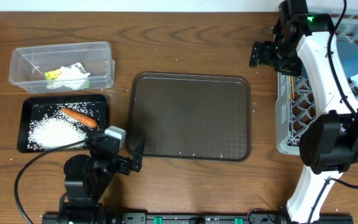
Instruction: Sort waste into correct bins and load items into the dishwasher rack
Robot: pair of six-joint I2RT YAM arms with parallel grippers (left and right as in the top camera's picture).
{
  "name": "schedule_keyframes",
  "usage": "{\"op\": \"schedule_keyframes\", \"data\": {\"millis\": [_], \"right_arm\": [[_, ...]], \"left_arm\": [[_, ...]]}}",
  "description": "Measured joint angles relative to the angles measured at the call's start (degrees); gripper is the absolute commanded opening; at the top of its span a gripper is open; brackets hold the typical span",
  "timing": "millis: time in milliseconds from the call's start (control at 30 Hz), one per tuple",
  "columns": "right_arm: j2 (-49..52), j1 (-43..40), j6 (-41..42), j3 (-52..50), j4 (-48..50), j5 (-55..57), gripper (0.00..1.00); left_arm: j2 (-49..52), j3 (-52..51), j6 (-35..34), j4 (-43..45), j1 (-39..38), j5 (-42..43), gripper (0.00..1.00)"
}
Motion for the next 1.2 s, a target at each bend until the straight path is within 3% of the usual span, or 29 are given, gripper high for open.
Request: {"op": "schedule_keyframes", "data": {"millis": [367,900,1200], "right_arm": [[0.0,0.0,0.0,0.0,0.0,0.0,0.99],[0.0,0.6,0.0,0.0,0.0,-0.1,0.99],[0.0,0.6,0.0,0.0,0.0,-0.1,0.99]], "left_arm": [[-8.2,-12.6,0.8,16.0,0.0,-1.5,0.98],[-16.5,-17.4,1.1,20.2,0.0,-2.1,0.98],[-16.5,-17.4,-9.2,18.7,0.0,-11.2,0.98]]}}
